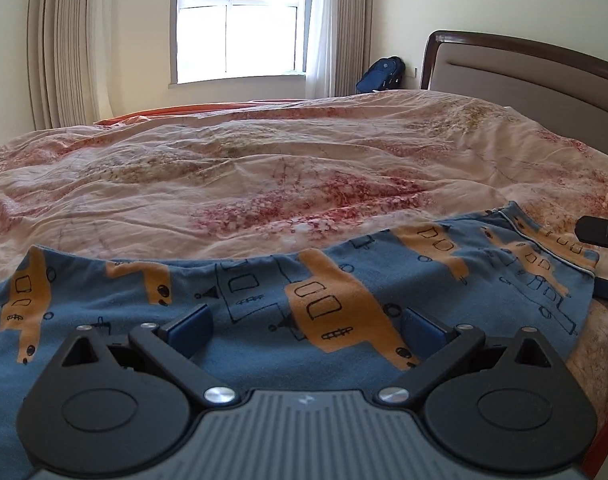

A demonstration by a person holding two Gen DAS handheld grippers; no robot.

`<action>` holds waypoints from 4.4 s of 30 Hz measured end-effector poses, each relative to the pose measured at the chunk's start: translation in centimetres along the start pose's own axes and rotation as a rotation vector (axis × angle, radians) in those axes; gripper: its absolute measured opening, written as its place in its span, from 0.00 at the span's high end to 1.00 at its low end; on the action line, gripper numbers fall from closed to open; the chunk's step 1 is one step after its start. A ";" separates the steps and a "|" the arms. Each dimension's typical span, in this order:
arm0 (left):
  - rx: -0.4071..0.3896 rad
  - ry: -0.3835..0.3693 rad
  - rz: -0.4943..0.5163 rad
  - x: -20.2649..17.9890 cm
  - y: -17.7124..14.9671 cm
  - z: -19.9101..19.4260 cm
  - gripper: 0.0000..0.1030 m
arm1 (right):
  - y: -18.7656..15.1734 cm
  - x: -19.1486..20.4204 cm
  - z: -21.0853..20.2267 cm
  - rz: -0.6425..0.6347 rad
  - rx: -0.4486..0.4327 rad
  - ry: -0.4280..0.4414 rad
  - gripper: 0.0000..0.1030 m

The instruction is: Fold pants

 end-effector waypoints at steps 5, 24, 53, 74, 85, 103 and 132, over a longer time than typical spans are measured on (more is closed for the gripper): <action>0.015 -0.082 -0.118 1.3 1.3 -0.8 0.00 | 0.7 -1.6 0.1 0.170 -0.049 0.007 0.11; 0.103 -0.666 -0.446 1.5 5.9 -0.6 0.01 | -3.4 11.4 -1.8 -0.658 -0.158 -0.015 0.83; 0.092 -0.408 -0.543 3.7 1.2 -2.3 0.90 | -8.9 14.3 -1.7 -0.561 0.058 0.222 0.83; -0.035 -0.208 -0.466 10.9 0.3 -12.2 0.90 | -11.8 22.0 -4.2 -0.696 0.054 0.375 0.83; 0.025 -0.089 -0.492 17.0 -3.8 -12.9 0.90 | -16.1 26.8 -2.3 -0.772 0.176 0.500 0.83; -0.016 0.157 -0.404 16.9 -4.2 -11.5 0.11 | -15.2 23.8 -1.4 -0.746 0.161 0.404 0.12; -0.002 0.360 -0.319 17.5 -4.5 -8.1 0.00 | -9.2 14.4 6.8 -0.637 0.044 -0.093 0.00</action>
Point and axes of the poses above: each gripper's, at about its wrist camera, not at the fingertips, and z roughly the way its jaws point, x to its left, y to its top, the point moved 3 cm from there along z, roughly the way its jaws point, and after that the axes turned 4 degrees about z, right-handed, at the moved point
